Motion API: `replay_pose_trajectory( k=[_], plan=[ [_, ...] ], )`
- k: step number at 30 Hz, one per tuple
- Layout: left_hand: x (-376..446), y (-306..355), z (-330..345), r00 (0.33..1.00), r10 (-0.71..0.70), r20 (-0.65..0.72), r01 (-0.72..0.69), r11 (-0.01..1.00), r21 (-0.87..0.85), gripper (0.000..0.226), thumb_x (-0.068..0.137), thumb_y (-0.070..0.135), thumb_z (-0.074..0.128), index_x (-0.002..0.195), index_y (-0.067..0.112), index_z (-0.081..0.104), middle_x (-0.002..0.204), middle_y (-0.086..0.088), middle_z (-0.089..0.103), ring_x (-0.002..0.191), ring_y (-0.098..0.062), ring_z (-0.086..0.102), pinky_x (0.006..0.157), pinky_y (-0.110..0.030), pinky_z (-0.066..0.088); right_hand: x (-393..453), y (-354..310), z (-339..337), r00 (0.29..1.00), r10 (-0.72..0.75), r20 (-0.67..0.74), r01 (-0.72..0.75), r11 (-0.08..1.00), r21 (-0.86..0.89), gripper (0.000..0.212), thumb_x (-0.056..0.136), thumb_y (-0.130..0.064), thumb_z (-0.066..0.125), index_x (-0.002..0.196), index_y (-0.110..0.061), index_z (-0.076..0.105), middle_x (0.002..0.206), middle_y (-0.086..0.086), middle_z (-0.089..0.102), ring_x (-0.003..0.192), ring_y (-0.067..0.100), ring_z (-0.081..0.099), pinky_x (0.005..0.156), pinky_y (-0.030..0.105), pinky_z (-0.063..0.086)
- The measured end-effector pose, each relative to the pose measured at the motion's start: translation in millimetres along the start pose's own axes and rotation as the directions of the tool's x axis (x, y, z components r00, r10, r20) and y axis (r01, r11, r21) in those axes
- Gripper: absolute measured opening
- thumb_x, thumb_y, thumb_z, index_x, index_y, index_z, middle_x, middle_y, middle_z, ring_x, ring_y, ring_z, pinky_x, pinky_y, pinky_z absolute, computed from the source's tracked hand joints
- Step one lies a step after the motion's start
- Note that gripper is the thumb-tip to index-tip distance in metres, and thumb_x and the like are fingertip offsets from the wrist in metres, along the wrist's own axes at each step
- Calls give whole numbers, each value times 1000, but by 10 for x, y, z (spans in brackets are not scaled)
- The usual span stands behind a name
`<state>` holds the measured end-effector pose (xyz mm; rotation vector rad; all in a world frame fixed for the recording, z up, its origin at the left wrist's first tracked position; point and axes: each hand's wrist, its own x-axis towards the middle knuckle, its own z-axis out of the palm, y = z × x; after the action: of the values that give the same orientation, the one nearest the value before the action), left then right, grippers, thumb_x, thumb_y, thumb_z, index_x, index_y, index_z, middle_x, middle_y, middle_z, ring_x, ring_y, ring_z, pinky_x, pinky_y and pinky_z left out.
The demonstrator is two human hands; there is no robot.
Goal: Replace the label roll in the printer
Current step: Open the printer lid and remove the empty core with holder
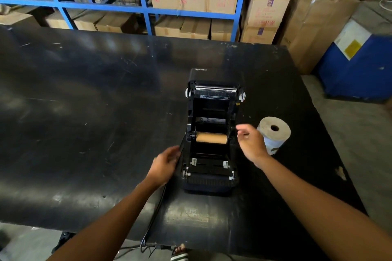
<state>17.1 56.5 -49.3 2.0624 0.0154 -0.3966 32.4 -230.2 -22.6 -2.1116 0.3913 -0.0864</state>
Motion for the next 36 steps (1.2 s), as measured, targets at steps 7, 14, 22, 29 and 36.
replay_pose_trajectory(
  k=[7, 14, 22, 29, 36],
  plan=[
    [504, 317, 236, 973, 187, -137, -132, 932, 338, 45, 98, 17, 54, 142, 25, 54, 128, -12, 48, 120, -31, 41, 107, -31, 33, 37, 173, 190, 991, -118, 63, 130, 961, -246, 29, 88, -15, 68, 117, -13, 68, 108, 10, 52, 94, 29, 61, 84, 36, 51],
    [528, 372, 355, 944, 237, -228, -159, 936, 313, 39, 96, 17, 60, 135, 24, 62, 140, -9, 50, 129, -31, 31, 106, -26, 27, 0, 141, 173, 993, -120, -11, 120, 993, 6, 14, 89, -7, 65, 102, -12, 69, 106, 11, 53, 100, 29, 60, 87, 31, 45],
    [249, 859, 246, 963, 262, -64, -268, 907, -324, 21, 97, 23, 63, 117, 25, 63, 95, 3, 71, 79, -4, 63, 68, -23, 55, -160, -190, -276, 970, 22, 240, -213, 542, 813, 11, 99, -8, 48, 105, -5, 57, 115, 20, 66, 107, 34, 68, 92, 45, 52],
    [48, 1134, 728, 980, 198, -9, -185, 894, -409, 24, 88, 20, 75, 111, 24, 67, 104, -11, 73, 85, -12, 68, 75, -34, 59, -322, 204, -732, 945, 155, 289, -327, 371, 869, 20, 102, -10, 42, 113, 0, 56, 117, 24, 65, 100, 35, 70, 88, 45, 51],
    [-66, 1302, 1428, 986, 68, -152, -117, 933, -341, 29, 83, 26, 79, 107, 17, 65, 92, -9, 74, 69, -10, 68, 64, -26, 59, -518, 918, -1304, 893, 374, 250, -319, 135, 938, 21, 101, -11, 43, 111, -4, 60, 115, 23, 66, 108, 34, 65, 85, 42, 51]
  ],
)
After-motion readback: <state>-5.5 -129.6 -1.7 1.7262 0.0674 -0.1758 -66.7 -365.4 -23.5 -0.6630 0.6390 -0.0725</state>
